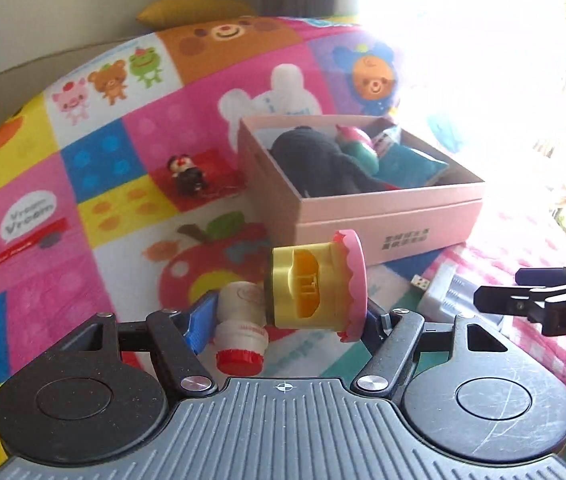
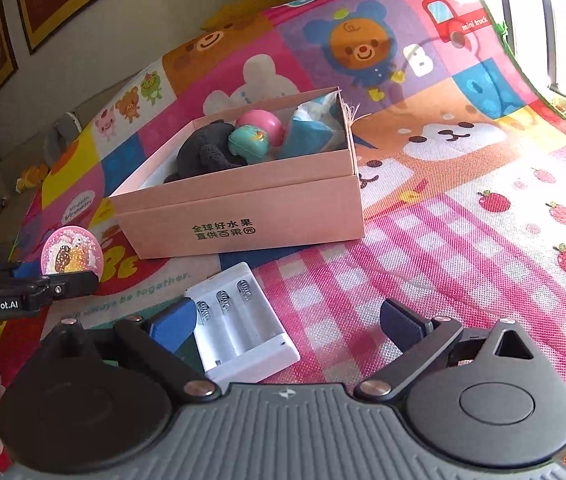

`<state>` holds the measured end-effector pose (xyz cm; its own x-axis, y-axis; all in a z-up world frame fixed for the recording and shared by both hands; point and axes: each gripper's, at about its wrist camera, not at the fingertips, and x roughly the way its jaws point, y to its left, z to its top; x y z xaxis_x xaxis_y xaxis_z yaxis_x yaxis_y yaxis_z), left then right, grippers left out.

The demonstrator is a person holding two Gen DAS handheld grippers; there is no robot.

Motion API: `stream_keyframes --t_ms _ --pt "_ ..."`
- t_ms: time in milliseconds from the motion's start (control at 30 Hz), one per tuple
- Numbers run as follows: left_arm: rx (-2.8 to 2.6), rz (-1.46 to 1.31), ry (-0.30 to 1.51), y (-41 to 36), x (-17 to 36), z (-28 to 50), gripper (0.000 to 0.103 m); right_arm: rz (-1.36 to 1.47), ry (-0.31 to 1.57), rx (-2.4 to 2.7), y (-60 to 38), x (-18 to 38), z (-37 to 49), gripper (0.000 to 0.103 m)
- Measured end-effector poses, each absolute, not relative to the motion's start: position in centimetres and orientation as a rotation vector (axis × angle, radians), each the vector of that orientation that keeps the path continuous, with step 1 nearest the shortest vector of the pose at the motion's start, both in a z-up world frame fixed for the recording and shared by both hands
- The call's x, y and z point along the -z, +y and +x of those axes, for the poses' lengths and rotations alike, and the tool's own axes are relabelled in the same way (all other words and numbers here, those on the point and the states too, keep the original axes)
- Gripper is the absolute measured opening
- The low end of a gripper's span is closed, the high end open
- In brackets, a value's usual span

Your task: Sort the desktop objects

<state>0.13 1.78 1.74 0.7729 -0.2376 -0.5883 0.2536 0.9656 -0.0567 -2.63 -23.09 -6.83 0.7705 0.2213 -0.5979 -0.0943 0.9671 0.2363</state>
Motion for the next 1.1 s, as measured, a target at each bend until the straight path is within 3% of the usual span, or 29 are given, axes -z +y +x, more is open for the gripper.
stream_keyframes --t_ms 100,367,400,500,767,900,933,1100 --pt "0.349 -0.010 0.637 0.8 -2.1 0.5 0.096 0.211 0.653 -0.140 -23.4 6.7 -3.0 0.099" --pt "0.188 -0.055 0.547 5.5 -4.9 3.6 0.096 0.191 0.628 -0.149 -23.1 6.5 -3.4 0.101" --pt "0.137 -0.065 0.555 6.5 -5.0 5.2 0.093 0.187 0.625 -0.149 -23.0 6.4 -3.4 0.101" --pt "0.054 -0.089 0.634 8.5 -4.2 11.1 0.071 0.185 0.636 -0.147 -23.0 6.5 -3.2 0.101" --pt "0.027 -0.093 0.746 8.0 -1.1 21.2 0.069 0.205 0.676 -0.134 -23.2 6.9 -2.5 0.101" --pt "0.026 -0.051 0.766 7.2 -0.3 22.3 0.049 0.215 0.675 -0.143 -23.3 6.9 -2.5 0.102" --pt "0.044 -0.038 0.766 7.0 -0.4 22.0 0.036 0.219 0.676 -0.145 -23.3 6.9 -2.5 0.103" --pt "0.074 0.021 0.743 6.7 -1.8 19.0 0.036 0.238 0.671 -0.151 -23.6 7.0 -2.4 0.103"
